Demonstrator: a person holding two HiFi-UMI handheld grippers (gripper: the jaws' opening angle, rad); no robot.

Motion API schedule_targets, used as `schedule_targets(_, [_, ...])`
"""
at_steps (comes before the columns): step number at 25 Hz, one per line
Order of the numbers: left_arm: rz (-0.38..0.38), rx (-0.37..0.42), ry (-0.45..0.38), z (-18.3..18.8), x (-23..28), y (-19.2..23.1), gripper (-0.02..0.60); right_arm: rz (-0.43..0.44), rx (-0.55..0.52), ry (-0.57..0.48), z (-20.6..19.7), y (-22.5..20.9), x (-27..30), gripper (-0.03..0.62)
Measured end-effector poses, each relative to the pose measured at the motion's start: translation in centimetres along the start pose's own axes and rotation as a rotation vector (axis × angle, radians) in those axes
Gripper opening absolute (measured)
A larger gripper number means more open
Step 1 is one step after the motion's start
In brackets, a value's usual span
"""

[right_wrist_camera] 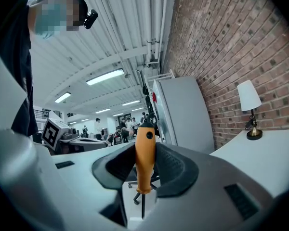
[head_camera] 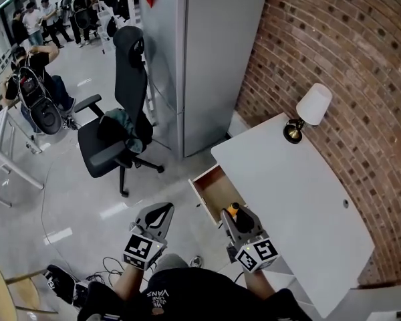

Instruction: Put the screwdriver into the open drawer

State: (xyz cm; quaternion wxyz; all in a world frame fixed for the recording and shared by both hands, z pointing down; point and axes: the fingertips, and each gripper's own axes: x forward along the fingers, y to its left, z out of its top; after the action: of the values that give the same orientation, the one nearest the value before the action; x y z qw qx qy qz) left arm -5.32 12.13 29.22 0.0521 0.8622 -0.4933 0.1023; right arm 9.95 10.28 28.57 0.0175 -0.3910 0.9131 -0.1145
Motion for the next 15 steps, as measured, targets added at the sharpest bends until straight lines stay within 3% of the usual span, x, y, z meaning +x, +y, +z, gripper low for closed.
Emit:
schedule_targets(8, [0.011, -0.027, 0.007, -0.5, 3.3, 1.6, 0.007, -0.007, 0.003, 0.043, -1.4, -2.8, 2.4, 0.126])
schedule_targets(15, [-0.063, -0.026, 0.033, -1.6, 7.2, 4.6, 0.007, -0.080, -0.029, 0.068, -2.9, -5.0, 5.9, 0.126])
